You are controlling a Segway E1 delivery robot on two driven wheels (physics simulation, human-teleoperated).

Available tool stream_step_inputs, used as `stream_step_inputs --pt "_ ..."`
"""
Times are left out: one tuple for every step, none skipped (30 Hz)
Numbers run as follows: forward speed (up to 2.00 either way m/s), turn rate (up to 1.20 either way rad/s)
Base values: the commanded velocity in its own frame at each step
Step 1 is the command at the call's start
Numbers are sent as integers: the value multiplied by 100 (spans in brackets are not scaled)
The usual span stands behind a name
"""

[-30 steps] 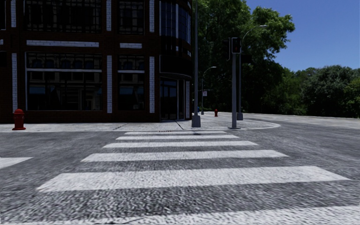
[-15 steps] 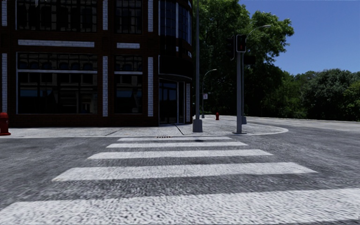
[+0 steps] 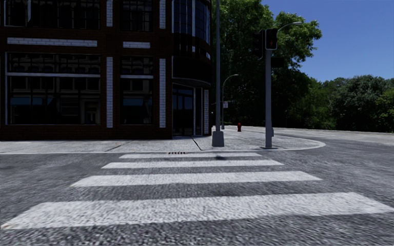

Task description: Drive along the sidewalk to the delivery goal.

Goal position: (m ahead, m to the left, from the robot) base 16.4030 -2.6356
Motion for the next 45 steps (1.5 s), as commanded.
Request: stream_step_inputs --pt "124 0" --pt "124 0" --pt "124 0" --pt "124 0" --pt "124 0" --pt "124 2" --pt "124 17" --pt "124 32" --pt "124 57" --pt "124 120" --pt "124 120" --pt "124 120" --pt "124 73" --pt "124 0" --pt "124 0" --pt "124 0" --pt "124 0" --pt "124 0" --pt "124 0" --pt "124 0" --pt "124 0" --pt "124 0" --pt "124 0" --pt "124 0" --pt "124 0" --pt "124 0" --pt "124 0" --pt "124 0" --pt "124 0" --pt "126 0" --pt "133 0" --pt "133 0" --pt "140 0" --pt "142 0" --pt "143 0" --pt "143 0" --pt "143 0" --pt "143 0" --pt "143 0" --pt "143 0" --pt "143 0" --pt "143 0" --pt "143 0" --pt "143 0" --pt "143 0"
